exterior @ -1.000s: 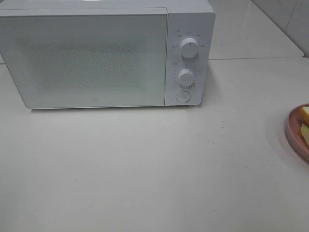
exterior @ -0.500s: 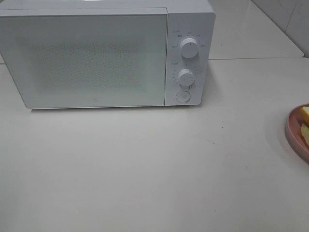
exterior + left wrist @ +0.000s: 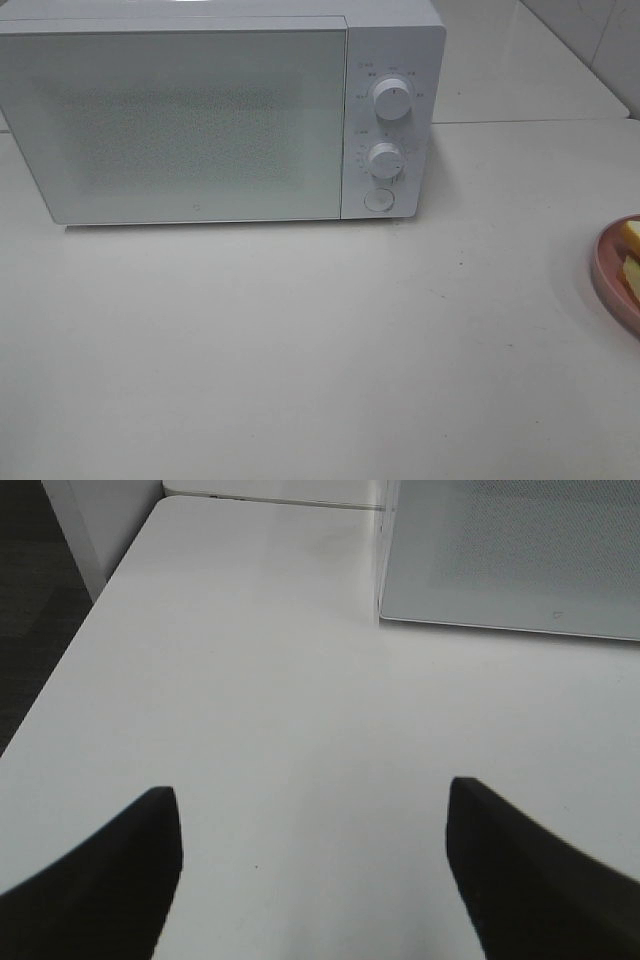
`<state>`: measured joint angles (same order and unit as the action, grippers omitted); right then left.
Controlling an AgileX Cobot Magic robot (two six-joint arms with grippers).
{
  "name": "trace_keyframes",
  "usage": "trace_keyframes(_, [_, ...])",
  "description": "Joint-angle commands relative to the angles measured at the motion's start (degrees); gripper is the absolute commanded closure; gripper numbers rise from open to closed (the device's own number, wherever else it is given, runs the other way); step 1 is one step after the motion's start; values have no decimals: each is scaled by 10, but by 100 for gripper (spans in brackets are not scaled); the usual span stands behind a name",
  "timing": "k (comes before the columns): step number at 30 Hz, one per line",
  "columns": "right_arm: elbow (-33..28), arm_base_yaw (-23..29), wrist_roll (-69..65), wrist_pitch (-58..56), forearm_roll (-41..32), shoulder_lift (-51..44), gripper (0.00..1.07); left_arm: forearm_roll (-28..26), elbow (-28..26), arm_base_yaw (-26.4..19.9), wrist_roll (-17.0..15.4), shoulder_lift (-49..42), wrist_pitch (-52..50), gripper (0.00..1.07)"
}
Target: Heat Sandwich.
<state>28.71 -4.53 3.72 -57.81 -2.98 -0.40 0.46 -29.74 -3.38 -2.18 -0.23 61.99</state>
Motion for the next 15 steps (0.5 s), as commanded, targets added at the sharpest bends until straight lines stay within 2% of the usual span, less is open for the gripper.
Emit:
trace_keyframes(1, [-1,1,-2,6,-1,-14,36,2,2,3,-4,-14,-7,36])
trace_keyframes(15, [-1,1,-2,6,-1,-14,36,2,2,3,-4,-14,-7,36])
